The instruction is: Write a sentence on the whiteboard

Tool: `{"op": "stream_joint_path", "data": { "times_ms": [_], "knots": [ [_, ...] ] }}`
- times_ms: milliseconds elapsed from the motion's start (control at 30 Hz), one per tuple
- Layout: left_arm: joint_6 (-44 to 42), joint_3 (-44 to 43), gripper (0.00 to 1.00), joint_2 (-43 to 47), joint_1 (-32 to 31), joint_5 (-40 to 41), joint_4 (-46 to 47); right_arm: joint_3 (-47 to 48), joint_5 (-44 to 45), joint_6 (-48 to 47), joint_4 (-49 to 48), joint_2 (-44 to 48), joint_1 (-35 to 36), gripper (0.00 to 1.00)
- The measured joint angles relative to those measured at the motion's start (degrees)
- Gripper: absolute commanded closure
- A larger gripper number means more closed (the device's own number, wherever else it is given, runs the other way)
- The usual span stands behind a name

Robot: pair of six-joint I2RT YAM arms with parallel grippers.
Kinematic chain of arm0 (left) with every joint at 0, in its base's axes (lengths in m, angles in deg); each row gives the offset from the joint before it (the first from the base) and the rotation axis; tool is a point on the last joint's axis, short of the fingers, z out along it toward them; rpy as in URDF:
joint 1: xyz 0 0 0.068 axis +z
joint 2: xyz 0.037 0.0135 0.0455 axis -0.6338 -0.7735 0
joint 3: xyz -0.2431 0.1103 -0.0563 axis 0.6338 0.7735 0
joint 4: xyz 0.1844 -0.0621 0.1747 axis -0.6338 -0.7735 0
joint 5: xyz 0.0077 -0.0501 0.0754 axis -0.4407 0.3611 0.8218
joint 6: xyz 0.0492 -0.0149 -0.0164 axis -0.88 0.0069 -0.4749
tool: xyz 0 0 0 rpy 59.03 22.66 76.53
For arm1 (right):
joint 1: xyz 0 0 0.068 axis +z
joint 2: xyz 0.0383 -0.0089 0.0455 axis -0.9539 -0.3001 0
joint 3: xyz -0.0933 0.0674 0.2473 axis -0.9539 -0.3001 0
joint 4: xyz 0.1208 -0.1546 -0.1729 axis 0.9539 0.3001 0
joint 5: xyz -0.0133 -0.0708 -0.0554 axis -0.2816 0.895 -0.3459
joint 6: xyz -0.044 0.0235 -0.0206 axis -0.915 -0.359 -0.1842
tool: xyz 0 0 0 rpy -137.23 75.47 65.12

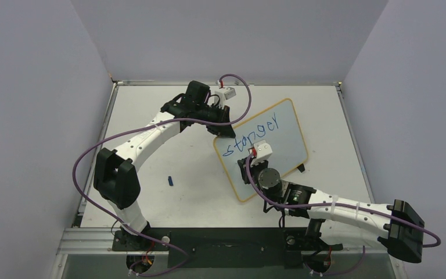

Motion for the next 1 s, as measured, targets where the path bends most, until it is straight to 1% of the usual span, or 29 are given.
{"op": "stream_joint_path", "data": {
  "times_ms": [200, 533, 733, 900, 1000],
  "knots": [
    [0.00, 0.02, 1.00, 0.00, -0.02, 0.00, 0.04, -0.44, -0.61, 1.14, -0.17, 0.11, 0.79, 1.00],
    [-0.04, 0.02, 1.00, 0.00, -0.02, 0.02, 0.13, -3.91, 0.33, 4.79, -0.15, 2.32, 1.53, 1.00],
    [-0.02, 0.02, 1.00, 0.00, -0.02, -0.02, 0.31, -5.05, 4.07, 6.34, 3.06, 4.11, 1.51, 1.00],
    [0.02, 0.02, 1.00, 0.00, -0.02, -0.04, 0.35, -4.85, 8.04, 5.88, 6.45, 4.35, 1.01, 1.00],
    [0.24, 0.02, 1.00, 0.00, -0.07, -0.24, 0.35, -4.70, 8.94, 4.90, 8.35, 5.35, 0.66, 1.00]
  ]
}}
